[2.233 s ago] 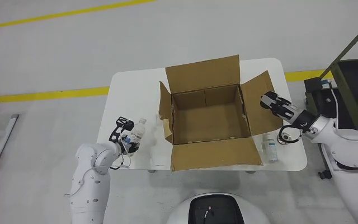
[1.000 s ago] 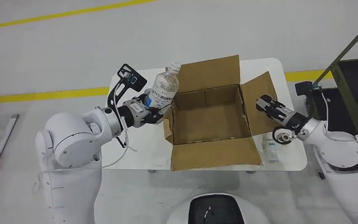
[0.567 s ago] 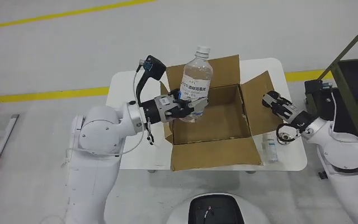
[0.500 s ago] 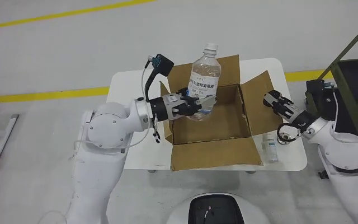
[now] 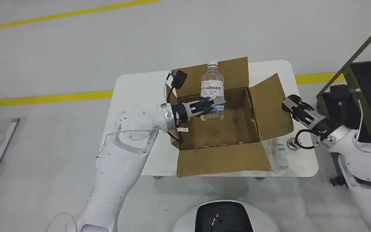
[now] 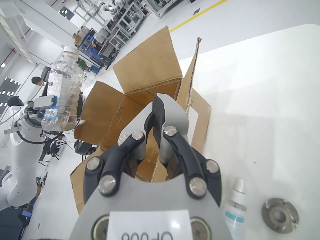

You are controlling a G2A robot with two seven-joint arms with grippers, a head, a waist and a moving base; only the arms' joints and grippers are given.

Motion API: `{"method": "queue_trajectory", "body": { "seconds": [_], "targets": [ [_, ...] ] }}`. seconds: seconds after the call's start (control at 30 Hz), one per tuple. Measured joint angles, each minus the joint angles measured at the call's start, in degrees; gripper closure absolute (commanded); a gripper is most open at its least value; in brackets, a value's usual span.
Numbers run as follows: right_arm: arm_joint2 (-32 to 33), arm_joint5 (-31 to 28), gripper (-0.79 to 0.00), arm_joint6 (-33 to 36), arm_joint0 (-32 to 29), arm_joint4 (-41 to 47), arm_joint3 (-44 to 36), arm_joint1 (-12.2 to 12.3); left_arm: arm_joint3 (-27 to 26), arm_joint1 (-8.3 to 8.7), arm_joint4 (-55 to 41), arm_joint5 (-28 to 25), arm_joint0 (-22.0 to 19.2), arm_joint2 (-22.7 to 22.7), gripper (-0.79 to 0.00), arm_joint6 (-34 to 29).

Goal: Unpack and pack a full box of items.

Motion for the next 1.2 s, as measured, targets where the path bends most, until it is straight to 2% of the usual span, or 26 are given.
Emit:
{"method": "queue_trajectory", "body": {
  "seconds": [0.43, 0.6, 0.7, 0.9, 1.03, 1.2],
  "targets": [
    [-2.1, 0.6, 0.0, 0.9, 2.1, 0.5, 0.8, 0.1, -0.9, -0.08, -1.0, -0.3, 0.7, 0.4, 0.0, 0.1],
    [-3.2, 0.6, 0.0, 0.8, 3.0, 0.7, 1.7, 0.1, 0.6, -0.48, -0.9, 2.7, 0.4, 2.6, 0.0, -0.4],
    [-3.4, 0.6, 0.0, 0.8, 3.2, 0.7, 1.9, 0.1, 3.0, -0.77, 2.7, 8.4, -1.1, 5.0, 0.0, 0.7],
    [-3.6, 0.8, 0.0, 0.8, 3.3, 0.6, 1.9, 0.2, 6.4, -1.54, 10.7, 23.0, -4.0, 9.9, 0.0, 2.2],
    [-3.7, 0.9, 0.0, 0.6, 3.2, 0.7, 1.7, 0.3, 7.6, -1.73, 17.7, 31.1, -6.1, 13.7, 0.0, 0.1],
    [-3.9, 0.9, 0.0, 0.4, 3.1, 0.8, 1.3, 0.3, 8.7, -1.79, 24.2, 36.9, -8.0, 17.7, 0.0, -4.8]
  ]
}}
